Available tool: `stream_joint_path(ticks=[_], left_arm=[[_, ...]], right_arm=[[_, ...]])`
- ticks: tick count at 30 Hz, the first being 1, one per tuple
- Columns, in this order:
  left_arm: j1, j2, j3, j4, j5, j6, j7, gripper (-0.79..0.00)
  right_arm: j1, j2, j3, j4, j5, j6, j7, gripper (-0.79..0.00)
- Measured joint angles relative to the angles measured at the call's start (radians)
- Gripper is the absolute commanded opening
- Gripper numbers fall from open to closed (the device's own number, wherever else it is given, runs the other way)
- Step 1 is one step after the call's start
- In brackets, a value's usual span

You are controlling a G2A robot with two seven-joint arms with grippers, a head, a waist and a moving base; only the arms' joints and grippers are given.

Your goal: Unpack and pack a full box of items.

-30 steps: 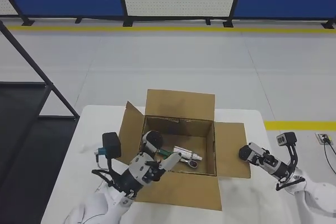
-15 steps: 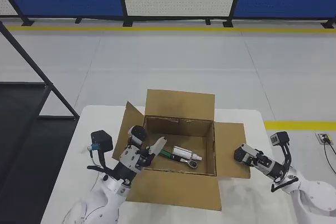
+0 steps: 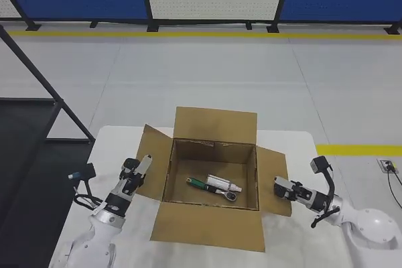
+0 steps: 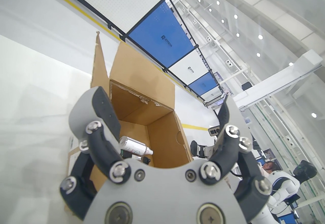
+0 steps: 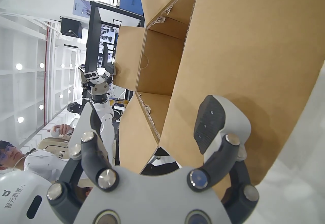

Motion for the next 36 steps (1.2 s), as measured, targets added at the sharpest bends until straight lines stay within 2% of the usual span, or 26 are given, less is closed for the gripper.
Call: stream_joint_path(ticks=[21,26,30,34,36], left_arm=[[0.012,0.008,-0.015,0.056,-0.044,0.022,0.018,0.000],[0.010,0.010,-0.018,0.069,-0.058,0.016,0.021,0.000],[0.028,0.011,-0.028,0.043,-0.075,-0.010,0.044,0.000],[0.057,0.012,-0.048,-0.002,-0.114,-0.055,0.074,0.000],[0.071,0.012,-0.060,-0.019,-0.140,-0.078,0.086,0.000]], right_arm=[[0.018,0.029,-0.050,0.003,-0.147,0.051,-0.005,0.000],[0.012,0.034,-0.047,-0.067,-0.145,0.045,-0.038,0.000],[0.036,0.038,-0.076,-0.184,-0.196,0.081,-0.029,0.000],[0.124,0.034,-0.194,-0.308,-0.331,0.181,0.000,0.000],[0.179,0.029,-0.259,-0.322,-0.382,0.230,0.010,0.000]])
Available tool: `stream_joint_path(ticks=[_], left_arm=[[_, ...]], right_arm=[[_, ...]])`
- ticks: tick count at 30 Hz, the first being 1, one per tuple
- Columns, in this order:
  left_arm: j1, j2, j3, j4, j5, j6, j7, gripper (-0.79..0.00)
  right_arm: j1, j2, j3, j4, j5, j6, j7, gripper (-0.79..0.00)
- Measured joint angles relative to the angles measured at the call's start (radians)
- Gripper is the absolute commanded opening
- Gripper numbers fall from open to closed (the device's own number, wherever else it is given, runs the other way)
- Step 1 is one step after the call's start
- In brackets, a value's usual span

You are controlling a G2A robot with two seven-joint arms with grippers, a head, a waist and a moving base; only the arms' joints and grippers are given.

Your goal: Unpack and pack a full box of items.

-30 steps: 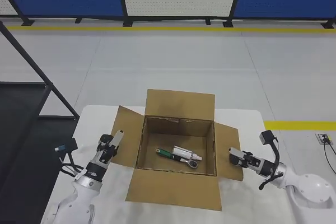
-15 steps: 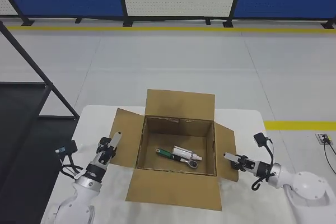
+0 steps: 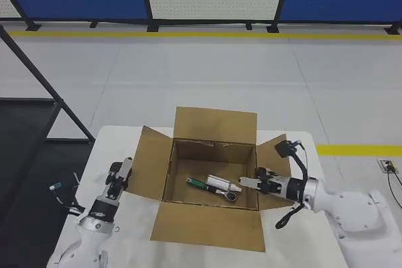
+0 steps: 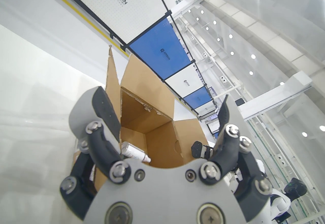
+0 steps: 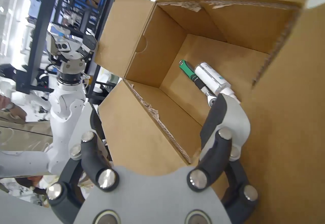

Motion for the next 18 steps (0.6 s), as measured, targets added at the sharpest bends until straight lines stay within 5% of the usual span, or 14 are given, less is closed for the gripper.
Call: stream_joint_path(ticks=[4,10,18], left_arm=[[0.032,0.001,-0.033,-0.038,-0.087,-0.057,0.019,0.000],[0.071,0.005,-0.070,-0.084,-0.168,-0.141,-0.011,0.000],[0.072,0.005,-0.070,-0.085,-0.168,-0.141,-0.012,0.000]], right_arm=[[0.111,-0.014,-0.113,0.027,-0.027,0.095,0.026,0.000],[0.100,-0.013,-0.106,0.026,-0.025,0.085,0.024,0.000],[0.101,-0.013,-0.106,0.026,-0.025,0.086,0.024,0.000]])
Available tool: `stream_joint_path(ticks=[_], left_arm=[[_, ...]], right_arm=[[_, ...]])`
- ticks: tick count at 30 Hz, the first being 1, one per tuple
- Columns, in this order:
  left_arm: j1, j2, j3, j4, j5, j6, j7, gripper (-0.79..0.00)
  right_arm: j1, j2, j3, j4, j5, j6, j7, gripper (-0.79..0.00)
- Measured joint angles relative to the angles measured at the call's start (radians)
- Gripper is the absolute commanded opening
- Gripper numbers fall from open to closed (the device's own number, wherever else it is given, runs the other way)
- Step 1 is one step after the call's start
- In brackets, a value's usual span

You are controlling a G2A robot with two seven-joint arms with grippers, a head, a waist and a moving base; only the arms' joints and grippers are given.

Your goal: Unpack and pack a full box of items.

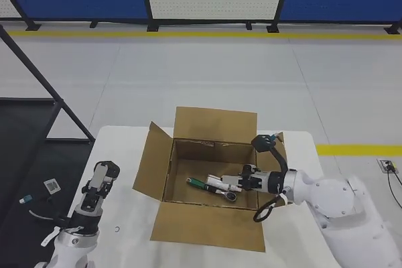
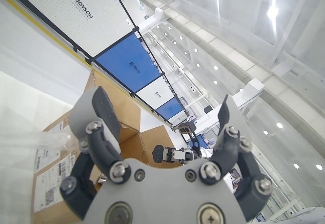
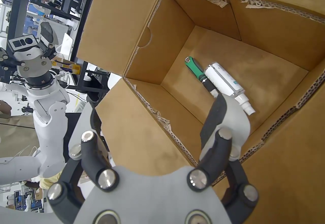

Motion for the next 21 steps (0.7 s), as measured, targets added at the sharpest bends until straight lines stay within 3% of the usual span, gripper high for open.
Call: stream_joint_path(ticks=[4,9,15,21], left_arm=[[-0.002,0.000,0.001,0.001,-0.001,0.010,0.000,0.000],[-0.009,0.002,-0.030,-0.001,-0.068,0.029,0.007,0.000],[0.042,0.005,-0.117,-0.023,-0.202,-0.002,0.001,0.000],[0.092,0.006,-0.175,-0.042,-0.313,-0.027,-0.021,0.000]], right_arm=[[0.030,-0.001,-0.045,-0.021,-0.061,-0.031,0.020,0.000],[0.240,-0.021,-0.217,0.042,-0.244,-0.105,0.176,0.000],[0.535,-0.099,-0.498,0.292,-0.325,-0.180,0.350,0.000],[0.685,-0.201,-0.704,0.555,-0.332,-0.237,0.269,0.000]])
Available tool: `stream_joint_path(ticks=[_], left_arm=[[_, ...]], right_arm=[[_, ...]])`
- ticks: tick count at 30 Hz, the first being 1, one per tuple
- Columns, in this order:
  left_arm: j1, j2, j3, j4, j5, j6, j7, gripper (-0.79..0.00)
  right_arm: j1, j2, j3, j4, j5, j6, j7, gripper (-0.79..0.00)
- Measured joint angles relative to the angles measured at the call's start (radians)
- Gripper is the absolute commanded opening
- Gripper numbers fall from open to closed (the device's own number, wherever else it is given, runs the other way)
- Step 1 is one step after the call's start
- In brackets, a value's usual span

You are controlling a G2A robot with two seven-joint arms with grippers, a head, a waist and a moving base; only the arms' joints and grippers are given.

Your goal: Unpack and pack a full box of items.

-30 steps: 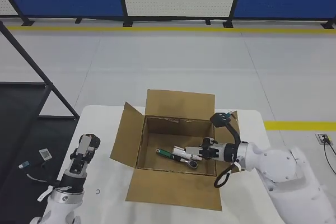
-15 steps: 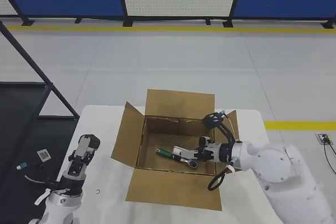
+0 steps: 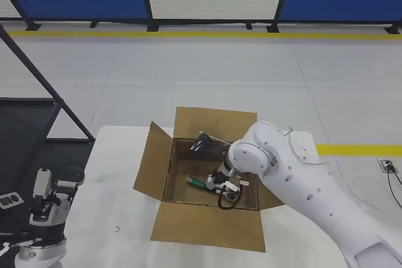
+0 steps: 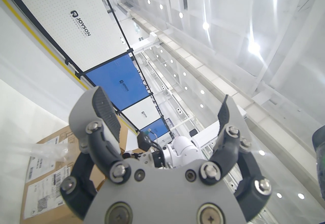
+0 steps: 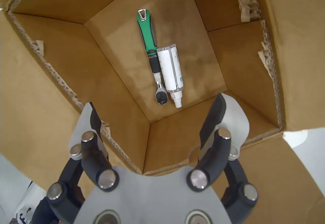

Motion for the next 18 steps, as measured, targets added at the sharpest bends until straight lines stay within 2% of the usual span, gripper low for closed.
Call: stream_joint_path(ticks=[5,18], left_arm=[[0.012,0.001,-0.008,-0.008,-0.025,0.004,-0.025,0.000],[0.009,0.001,-0.002,-0.013,-0.023,0.011,-0.023,0.000]], right_arm=[[0.046,-0.083,-0.098,0.197,0.028,-0.013,-0.069,0.000],[0.046,-0.086,-0.100,0.212,0.031,-0.008,-0.067,0.000]])
